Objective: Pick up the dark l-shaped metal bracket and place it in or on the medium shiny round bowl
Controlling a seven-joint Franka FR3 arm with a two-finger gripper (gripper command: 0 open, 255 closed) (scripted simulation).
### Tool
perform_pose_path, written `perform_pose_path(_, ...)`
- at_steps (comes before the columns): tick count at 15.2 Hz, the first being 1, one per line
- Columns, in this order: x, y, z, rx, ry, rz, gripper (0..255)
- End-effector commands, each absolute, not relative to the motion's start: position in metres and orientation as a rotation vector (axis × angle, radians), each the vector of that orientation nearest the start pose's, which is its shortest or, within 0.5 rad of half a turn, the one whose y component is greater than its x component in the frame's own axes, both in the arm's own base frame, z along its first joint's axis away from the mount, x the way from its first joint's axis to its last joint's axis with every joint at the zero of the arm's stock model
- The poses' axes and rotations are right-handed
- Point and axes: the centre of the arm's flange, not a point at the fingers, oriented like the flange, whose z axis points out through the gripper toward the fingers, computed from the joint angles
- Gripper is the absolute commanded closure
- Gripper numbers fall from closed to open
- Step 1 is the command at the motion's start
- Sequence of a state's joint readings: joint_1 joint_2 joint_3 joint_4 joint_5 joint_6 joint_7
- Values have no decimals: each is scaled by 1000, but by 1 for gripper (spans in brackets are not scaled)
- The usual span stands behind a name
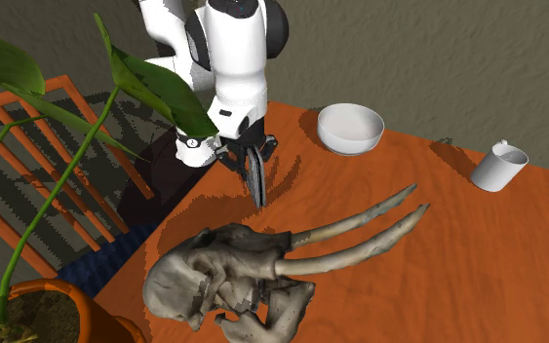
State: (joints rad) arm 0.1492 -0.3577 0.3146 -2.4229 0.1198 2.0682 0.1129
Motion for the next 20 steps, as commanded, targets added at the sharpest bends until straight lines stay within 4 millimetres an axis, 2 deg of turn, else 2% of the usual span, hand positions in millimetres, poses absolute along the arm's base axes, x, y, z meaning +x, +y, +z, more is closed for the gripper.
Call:
perform_pose_path(1,385,201,443,-3118,-429,14,255)
perform_pose_path(14,385,201,508,-3118,-429,14,255)
perform_pose_path(20,335,262,499,-3118,-429,14,255)
